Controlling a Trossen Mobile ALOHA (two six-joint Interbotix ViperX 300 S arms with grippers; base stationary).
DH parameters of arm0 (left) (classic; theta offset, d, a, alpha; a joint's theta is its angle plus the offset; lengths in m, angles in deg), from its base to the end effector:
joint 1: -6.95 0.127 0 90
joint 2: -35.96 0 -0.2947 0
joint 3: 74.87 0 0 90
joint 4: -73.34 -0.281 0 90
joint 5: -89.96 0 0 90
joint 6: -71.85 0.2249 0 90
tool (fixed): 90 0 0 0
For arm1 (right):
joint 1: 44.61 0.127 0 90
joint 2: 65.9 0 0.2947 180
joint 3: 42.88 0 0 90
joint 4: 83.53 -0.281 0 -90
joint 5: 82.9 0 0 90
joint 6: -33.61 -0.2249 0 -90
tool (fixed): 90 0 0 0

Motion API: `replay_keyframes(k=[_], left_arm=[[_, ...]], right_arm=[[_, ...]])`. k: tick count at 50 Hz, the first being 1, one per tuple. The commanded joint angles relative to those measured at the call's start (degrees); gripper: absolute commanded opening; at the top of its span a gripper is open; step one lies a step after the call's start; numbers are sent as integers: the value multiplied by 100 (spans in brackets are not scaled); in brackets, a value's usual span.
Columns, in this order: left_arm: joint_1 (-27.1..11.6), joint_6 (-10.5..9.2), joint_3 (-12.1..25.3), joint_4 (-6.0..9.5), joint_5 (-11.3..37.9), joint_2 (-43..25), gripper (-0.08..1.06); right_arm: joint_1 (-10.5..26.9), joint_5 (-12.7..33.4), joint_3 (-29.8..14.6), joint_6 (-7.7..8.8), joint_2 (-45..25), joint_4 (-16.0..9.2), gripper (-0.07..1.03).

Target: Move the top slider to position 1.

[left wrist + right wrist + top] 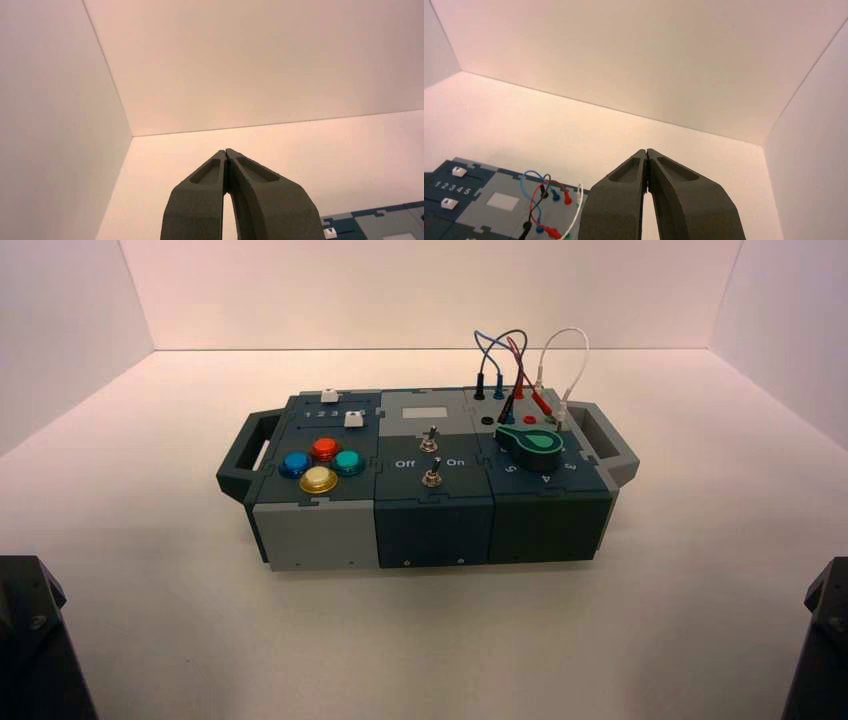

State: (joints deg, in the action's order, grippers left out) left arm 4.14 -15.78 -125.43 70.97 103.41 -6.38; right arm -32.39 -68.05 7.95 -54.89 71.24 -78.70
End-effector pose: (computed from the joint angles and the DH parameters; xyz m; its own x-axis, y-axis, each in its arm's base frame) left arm 0.2784 -0.0115 0.2480 0.9589 -0.0374 -0.2813 0.0626 0.9948 0.0809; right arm 0.2724 0.0540 0.2381 0.9312 0.1796 -0.3171 -0.2238 0.9685 -0.1087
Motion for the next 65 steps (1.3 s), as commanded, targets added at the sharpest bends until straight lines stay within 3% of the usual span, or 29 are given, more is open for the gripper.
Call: replay_keyframes(k=[1, 10, 18, 28, 41, 54, 65], left_arm=[[-35, 35, 246, -18, 272, -202, -3], [-264, 35, 562, -18, 914, -580, -3], [-475, 35, 993, -18, 1846, -1011, -3], [-782, 53, 1257, -18, 2646, -1450, -3], [-1063, 70, 1327, -18, 3085, -1714, -3], [-1107, 114, 1318, -18, 3217, -1837, -3], [-1107, 79, 1327, 18, 3322, -1881, -3]], right_arm=[[35, 167, -264, -35, -229, -53, -2], [185, 519, -439, -35, -668, -308, -2], [387, 562, -448, -35, -940, -334, -2], [527, 686, -501, -26, -1160, -352, -2], [729, 949, -677, -26, -1529, -483, -2], [1441, 1257, -1046, -35, -2294, -554, -2], [1811, 1582, -1670, -44, -3094, -1011, -2]])
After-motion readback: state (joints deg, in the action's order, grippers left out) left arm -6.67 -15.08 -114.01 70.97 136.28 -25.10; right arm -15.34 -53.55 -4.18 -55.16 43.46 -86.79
